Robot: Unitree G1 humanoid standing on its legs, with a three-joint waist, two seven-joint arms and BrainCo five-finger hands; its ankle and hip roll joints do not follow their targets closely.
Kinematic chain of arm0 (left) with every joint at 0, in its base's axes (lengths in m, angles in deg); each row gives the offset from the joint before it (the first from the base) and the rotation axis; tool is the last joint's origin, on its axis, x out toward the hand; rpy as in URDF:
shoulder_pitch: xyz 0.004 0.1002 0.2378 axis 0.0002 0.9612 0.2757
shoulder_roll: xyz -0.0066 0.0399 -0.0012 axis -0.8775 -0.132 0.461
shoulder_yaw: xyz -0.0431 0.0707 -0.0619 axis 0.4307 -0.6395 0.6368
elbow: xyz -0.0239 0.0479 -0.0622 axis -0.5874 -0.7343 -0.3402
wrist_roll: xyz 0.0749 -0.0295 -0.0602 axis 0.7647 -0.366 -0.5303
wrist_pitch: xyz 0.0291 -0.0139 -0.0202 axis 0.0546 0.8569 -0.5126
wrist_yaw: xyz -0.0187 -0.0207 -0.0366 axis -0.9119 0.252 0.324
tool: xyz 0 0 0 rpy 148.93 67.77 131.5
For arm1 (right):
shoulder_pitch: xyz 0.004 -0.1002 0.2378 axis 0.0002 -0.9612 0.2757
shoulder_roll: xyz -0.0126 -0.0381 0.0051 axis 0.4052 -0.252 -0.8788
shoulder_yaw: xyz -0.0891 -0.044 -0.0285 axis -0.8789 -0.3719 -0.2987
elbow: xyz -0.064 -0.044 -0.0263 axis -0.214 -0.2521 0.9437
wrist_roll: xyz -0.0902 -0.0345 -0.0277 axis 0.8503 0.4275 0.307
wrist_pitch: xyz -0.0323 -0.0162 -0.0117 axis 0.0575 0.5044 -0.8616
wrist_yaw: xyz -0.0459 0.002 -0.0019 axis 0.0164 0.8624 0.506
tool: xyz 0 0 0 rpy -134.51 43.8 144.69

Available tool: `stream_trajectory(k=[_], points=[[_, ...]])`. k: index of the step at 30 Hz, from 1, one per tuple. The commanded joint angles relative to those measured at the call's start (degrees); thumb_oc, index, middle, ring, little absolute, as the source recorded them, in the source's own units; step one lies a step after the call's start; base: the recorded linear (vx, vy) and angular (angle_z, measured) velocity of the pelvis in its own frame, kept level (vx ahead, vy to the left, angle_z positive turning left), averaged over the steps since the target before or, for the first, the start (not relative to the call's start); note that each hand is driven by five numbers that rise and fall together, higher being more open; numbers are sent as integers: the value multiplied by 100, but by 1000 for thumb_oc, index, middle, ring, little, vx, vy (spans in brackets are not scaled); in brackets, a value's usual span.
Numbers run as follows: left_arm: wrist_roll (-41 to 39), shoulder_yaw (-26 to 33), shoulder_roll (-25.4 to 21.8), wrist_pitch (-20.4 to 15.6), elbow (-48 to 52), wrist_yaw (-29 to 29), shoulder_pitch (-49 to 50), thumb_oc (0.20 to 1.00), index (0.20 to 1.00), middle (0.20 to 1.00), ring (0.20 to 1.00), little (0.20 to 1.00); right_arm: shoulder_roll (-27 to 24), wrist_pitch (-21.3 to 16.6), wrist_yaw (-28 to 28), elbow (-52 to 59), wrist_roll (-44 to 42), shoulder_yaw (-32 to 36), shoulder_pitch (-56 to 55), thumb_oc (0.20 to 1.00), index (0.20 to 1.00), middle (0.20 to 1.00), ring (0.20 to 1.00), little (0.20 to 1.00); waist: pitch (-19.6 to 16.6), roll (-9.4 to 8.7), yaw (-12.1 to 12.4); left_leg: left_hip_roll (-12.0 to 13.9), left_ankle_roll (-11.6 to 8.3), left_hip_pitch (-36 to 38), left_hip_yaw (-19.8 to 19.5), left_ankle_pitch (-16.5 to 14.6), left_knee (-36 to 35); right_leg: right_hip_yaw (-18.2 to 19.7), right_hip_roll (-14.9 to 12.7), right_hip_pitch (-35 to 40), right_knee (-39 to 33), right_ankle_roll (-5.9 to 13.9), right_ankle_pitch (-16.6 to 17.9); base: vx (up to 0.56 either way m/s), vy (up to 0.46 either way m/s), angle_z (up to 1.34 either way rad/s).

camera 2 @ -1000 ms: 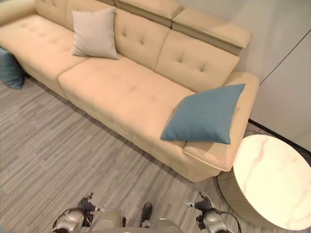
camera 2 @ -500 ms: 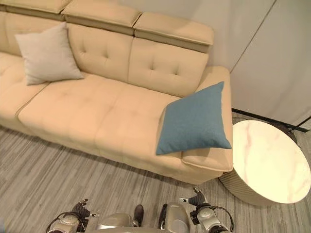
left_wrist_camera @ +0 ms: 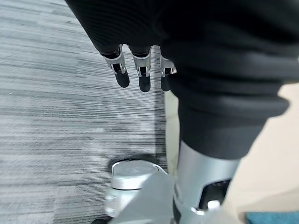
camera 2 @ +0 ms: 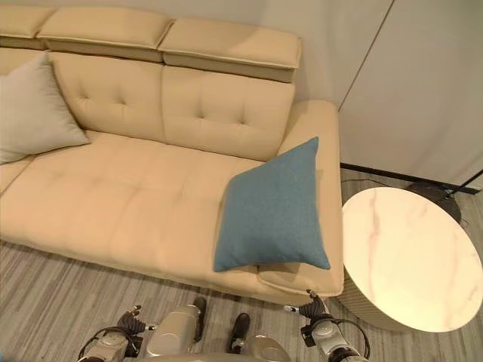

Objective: Pick up all the scattered cushions and arrange them neatly on the sofa.

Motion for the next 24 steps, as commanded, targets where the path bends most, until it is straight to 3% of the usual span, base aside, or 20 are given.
stream_trajectory(k=[1, 5, 11, 12, 17, 20, 24], points=[[-184, -162, 147, -79, 47, -43, -71, 1000, 1000, 1000, 1000, 1000, -212, -82, 73, 279, -55, 43, -138, 1000, 1000, 1000, 1000, 1000, -28, 79, 100, -134, 186, 595, 125, -450, 342, 27, -538, -299, 490, 742, -124, 85, 237, -51], [-364, 49, 40, -166, 224, -154, 1, 1000, 1000, 1000, 1000, 1000, -155, -113, 145, 448, -2, 151, -196, 1000, 1000, 1000, 1000, 1000, -182, 70, 143, -279, 437, 1140, 348, -454, -260, 270, -778, -407, 609, 1000, 77, 21, 313, -43], [-733, 298, -74, -326, 951, -360, 110, 1000, 1000, 1000, 1000, 1000, -559, -113, 341, 1761, 439, 350, -516, 1000, 1000, 1000, 1000, 1000, -128, 14, 46, -350, 638, 1400, 578, -395, -646, 566, -892, -689, 775, 1206, 327, -70, 108, -40], [-722, 343, -128, -317, 1184, -394, 129, 1000, 1000, 1000, 1000, 1000, -749, -83, 372, 2590, 749, 476, -778, 1000, 1000, 1000, 1000, 1000, -107, -25, -25, -357, 665, 1454, 646, -375, -740, 657, -895, -766, 816, 1240, 362, -77, 42, -29], [-659, 574, -68, -283, 1571, -411, 412, 1000, 1000, 1000, 1000, 1000, -1198, -41, 367, 5080, 1444, 1540, -1927, 1000, 1000, 1000, 1000, 1000, -111, -84, -277, -352, 723, 1587, 827, -404, -850, 879, -840, -882, 914, 1290, 397, -21, 32, -34], [-582, 778, -3, -304, 1883, -347, 753, 1000, 1000, 1000, 1000, 1000, -1894, -99, 526, 6664, 2172, 2612, -2421, 1000, 1000, 1000, 1000, 1000, -171, -54, -424, -364, 744, 1682, 954, -469, -881, 990, -808, -908, 908, 1329, 400, 27, 50, -32], [-537, 768, 27, -348, 2121, -285, 926, 1000, 1000, 1000, 1000, 1000, -2413, -146, 811, 7349, 2356, 3434, -2261, 1000, 1000, 1000, 1000, 1000, -279, -25, -477, -359, 739, 1738, 999, -516, -912, 993, -817, -860, 837, 1349, 399, 59, 29, -22]])
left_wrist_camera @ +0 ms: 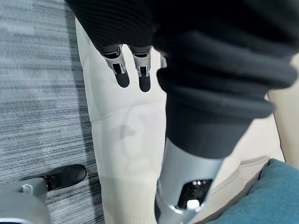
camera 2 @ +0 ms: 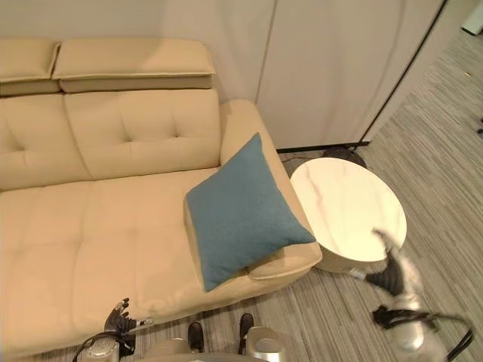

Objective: Pick up all the scattered cushions and arrange them neatly on the sofa.

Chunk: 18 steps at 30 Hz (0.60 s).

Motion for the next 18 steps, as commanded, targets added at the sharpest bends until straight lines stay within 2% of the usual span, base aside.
stream_trajectory(k=[1, 3, 6, 10, 16, 18], points=[[136, -74, -38, -194, 117, 51, -420, 1000, 1000, 1000, 1000, 1000, -181, -196, 478, -518, 274, -290, 982, 1000, 1000, 1000, 1000, 1000, -174, -47, 315, -2, -10, 9, -525, -667, 88, -105, -189, -195, -175, 312, 496, 89, 0, -3], [115, -143, -56, -197, 188, 51, -461, 1000, 1000, 1000, 1000, 1000, -228, -154, 599, -708, 183, -375, 1304, 1000, 1000, 1000, 1000, 1000, -180, -71, 356, 6, -19, 7, -560, -671, 87, -164, -204, -137, -234, 307, 488, 61, -20, 2], [39, -356, -148, -173, 352, 40, -633, 1000, 1000, 1000, 1000, 1000, -344, -23, 788, -1542, -189, -848, 2061, 1000, 1000, 1000, 1000, 1000, -126, -122, 490, 17, -50, -56, -617, -646, 93, -291, -233, -112, -300, 298, 481, 18, -36, 20], [-90, -636, -270, -170, 597, -35, -960, 1000, 1000, 1000, 1000, 1000, -282, 67, 984, -2537, -728, -1439, 2944, 1000, 1000, 1000, 1000, 1000, 92, -178, 667, 31, -105, -358, -709, -548, 138, -449, -249, -214, -384, 272, 508, -51, -55, 32], [-376, -1081, -263, -254, 835, -195, -1494, 1000, 1000, 1000, 1000, 1000, 257, 2, 1445, -3771, -1688, -1985, 4218, 1000, 1000, 1000, 1000, 1000, 452, -206, 844, 44, -170, -1154, -925, -380, 349, -670, -281, -653, -468, 206, 618, -105, -55, 24], [-513, -1247, -196, -299, 864, -300, -1690, 1000, 1000, 1000, 1000, 1000, 616, -54, 1662, -4088, -2003, -2148, 4623, 1000, 1000, 1000, 1000, 1000, 535, -202, 891, 39, -187, -1449, -973, -353, 487, -710, -274, -811, -505, 167, 662, -85, -41, 24]])
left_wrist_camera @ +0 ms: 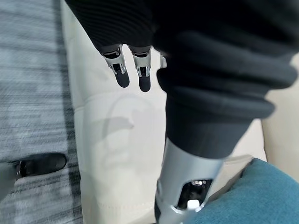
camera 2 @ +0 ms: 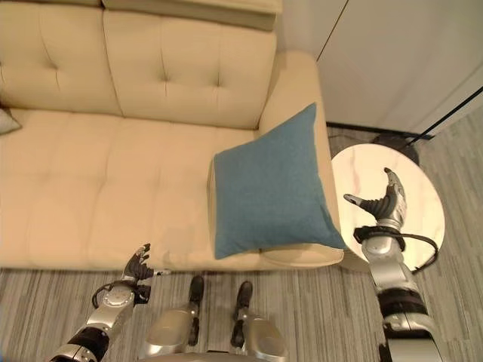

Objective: Pick up all the scattered cushions and arrange them neatly on the sofa.

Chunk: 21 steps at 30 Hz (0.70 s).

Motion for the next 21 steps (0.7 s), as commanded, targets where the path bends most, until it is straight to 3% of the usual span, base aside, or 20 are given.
stream_trajectory(k=[1, 5, 7, 15, 21], points=[[-246, -204, 147, -294, 182, -264, -138, 1000, 1000, 1000, 1000, 1000, 87, -268, 585, 205, -642, -157, 234, 1000, 1000, 1000, 1000, 1000, -319, -100, 76, -27, -18, -216, -315, -760, 370, 57, -353, -422, 398, 290, 93, -64, -29, 8], [-416, -423, 290, -324, 184, -396, -420, 1000, 1000, 1000, 1000, 1000, 957, -741, 615, 15, -1836, -291, 446, 1000, 1000, 1000, 1000, 1000, -234, -66, 126, -19, -73, -525, -403, -681, 427, -5, -339, -585, 280, 248, 143, -32, -23, 9], [-433, -454, 306, -312, 193, -419, -474, 1000, 1000, 1000, 1000, 1000, 1052, -766, 565, 89, -1902, -347, 401, 1000, 1000, 1000, 1000, 1000, -209, -66, 124, -27, -88, -613, -435, -658, 427, -37, -348, -652, 282, 239, 142, -34, -8, 9], [-787, -549, 474, -421, 236, -629, -1006, 1000, 1000, 1000, 1000, 1000, 1040, -578, 444, 150, -1479, -808, 404, 1000, 1000, 1000, 1000, 1000, 49, -83, 52, -33, -166, -1121, -464, -639, 642, -88, -431, -1030, 379, 207, 157, -25, -9, 8], [-1305, -517, 384, -628, 564, -729, -1813, 1000, 1000, 1000, 1000, 1000, 692, -356, 289, -267, -1118, -1119, 757, 1000, 1000, 1000, 1000, 1000, 164, -73, -125, -36, -220, -1604, -406, -637, 804, -43, -484, -1509, 485, 186, 199, 7, -6, -1]])
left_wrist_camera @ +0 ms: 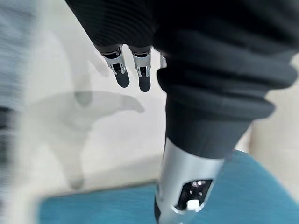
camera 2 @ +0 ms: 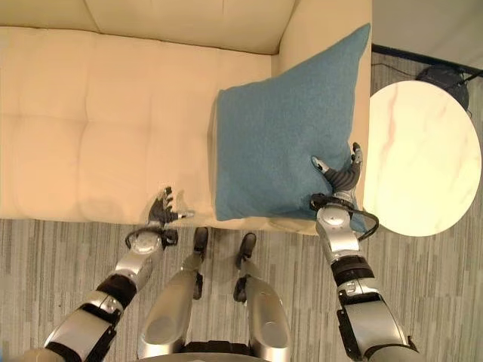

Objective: Pick up all the scattered cushions and arrange them neatly on the sofa.

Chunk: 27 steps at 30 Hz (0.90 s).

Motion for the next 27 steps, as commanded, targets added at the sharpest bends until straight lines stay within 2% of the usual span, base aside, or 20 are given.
stream_trajectory(k=[1, 5, 10, 17, 18, 19, 20, 27], points=[[-238, 44, 89, -380, 214, -125, 232, 1000, 1000, 1000, 1000, 1000, -130, 213, -226, -241, 349, -535, -197, 1000, 1000, 1000, 1000, 1000, -452, -97, 104, -51, -138, -259, -138, -705, 426, 185, -486, -294, 175, 373, 174, 0, -6, -9], [-467, 36, -56, -448, 177, -146, -320, 1000, 1000, 1000, 1000, 1000, -446, 314, -350, -803, 508, -774, 167, 1000, 1000, 1000, 1000, 1000, -376, -23, 9, -35, -161, -579, -93, -669, 501, 227, -501, -676, 288, 369, 194, -14, -11, -13], [-382, 32, -204, -437, -333, -279, -904, 1000, 1000, 1000, 1000, 1000, -696, 223, -353, -910, 409, -890, 627, 1000, 1000, 1000, 1000, 1000, -329, -56, -128, 3, -173, -946, -57, -618, 557, 278, -472, -1107, 355, 374, 250, -20, -5, -8], [-367, -281, -163, -365, -738, -254, -1622, 1000, 1000, 1000, 1000, 1000, -743, 127, -277, -907, 287, -1052, 1081, 1000, 1000, 1000, 1000, 1000, -304, -80, -311, -11, -196, -1273, -74, -573, 570, 360, -442, -1496, 404, 355, 254, 4, -14, -2], [-403, -326, -108, -353, -792, -235, -1742, 1000, 1000, 1000, 1000, 1000, -706, 116, -263, -866, 267, -1116, 1194, 1000, 1000, 1000, 1000, 1000, -330, -57, -322, 34, -225, -1274, -119, -726, 554, 418, -386, -1516, 402, 400, 125, -36, -22, -3], [-424, -354, -76, -358, -782, -219, -1808, 1000, 1000, 1000, 1000, 1000, -692, 114, -262, -851, 269, -1139, 1264, 1000, 1000, 1000, 1000, 1000, -273, -77, -354, -9, -199, -1400, -61, -561, 588, 382, -440, -1628, 407, 361, 263, 57, -31, -4], [-443, -373, -45, -364, -738, -213, -1841, 1000, 1000, 1000, 1000, 1000, -671, 112, -250, -827, 290, -1178, 1316, 1000, 1000, 1000, 1000, 1000, -295, -37, -338, 37, -228, -1352, -115, -727, 568, 432, -381, -1603, 407, 404, 129, -26, -16, -6], [-419, -701, 291, -397, -521, -107, -2056, 1000, 1000, 1000, 1000, 1000, -546, 67, -191, -758, 430, -1350, 1603, 1000, 1000, 1000, 1000, 1000, -206, 52, -394, 34, -232, -1563, -99, -695, 588, 470, -367, -1856, 413, 415, 169, -8, -19, -6]])
